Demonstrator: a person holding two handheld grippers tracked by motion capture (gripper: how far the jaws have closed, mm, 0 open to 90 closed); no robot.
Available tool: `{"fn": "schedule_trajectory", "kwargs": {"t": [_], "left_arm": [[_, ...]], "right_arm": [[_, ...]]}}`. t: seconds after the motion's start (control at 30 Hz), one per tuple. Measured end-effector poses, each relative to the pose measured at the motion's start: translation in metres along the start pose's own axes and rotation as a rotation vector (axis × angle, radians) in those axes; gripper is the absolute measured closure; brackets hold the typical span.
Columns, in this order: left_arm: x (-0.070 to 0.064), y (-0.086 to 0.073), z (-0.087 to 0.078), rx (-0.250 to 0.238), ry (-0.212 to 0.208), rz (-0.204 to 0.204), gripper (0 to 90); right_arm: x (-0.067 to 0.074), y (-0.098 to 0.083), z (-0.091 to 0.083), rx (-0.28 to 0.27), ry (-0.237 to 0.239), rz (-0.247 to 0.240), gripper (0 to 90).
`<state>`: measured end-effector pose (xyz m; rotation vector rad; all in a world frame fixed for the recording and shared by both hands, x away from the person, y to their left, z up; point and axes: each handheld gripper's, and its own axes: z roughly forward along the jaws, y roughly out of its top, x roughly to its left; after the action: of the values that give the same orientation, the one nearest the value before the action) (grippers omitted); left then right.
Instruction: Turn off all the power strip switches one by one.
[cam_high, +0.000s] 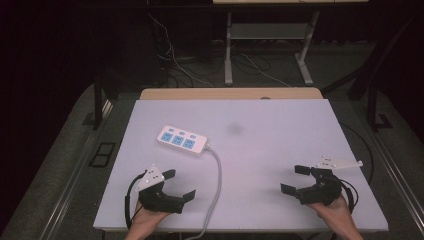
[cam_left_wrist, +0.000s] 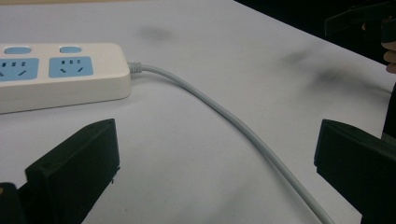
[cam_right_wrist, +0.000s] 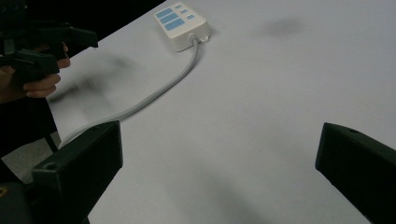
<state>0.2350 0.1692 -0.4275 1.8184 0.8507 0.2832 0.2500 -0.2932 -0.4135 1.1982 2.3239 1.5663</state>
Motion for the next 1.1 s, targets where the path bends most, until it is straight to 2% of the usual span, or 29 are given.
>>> {"fn": "schedule_trajectory", "kwargs": {"t": [0.4, 0.73, 1.1], "left_arm": [[-0.002, 0.002, 0.003, 0.025, -0.018, 0.020, 0.0], [-0.004, 0.004, 0.005, 0.058, -0.032, 0.016, 0.0], [-0.007, 0.011, 0.007, 0.130, -0.056, 0.038, 0.0]], "right_arm": [[0.000, -0.001, -0.001, 0.014, -0.009, -0.006, 0.6], [0.000, -0.002, -0.001, 0.029, -0.003, -0.007, 0.6], [0.001, -0.002, -0.002, 0.026, 0.000, -0.011, 0.6]]}}
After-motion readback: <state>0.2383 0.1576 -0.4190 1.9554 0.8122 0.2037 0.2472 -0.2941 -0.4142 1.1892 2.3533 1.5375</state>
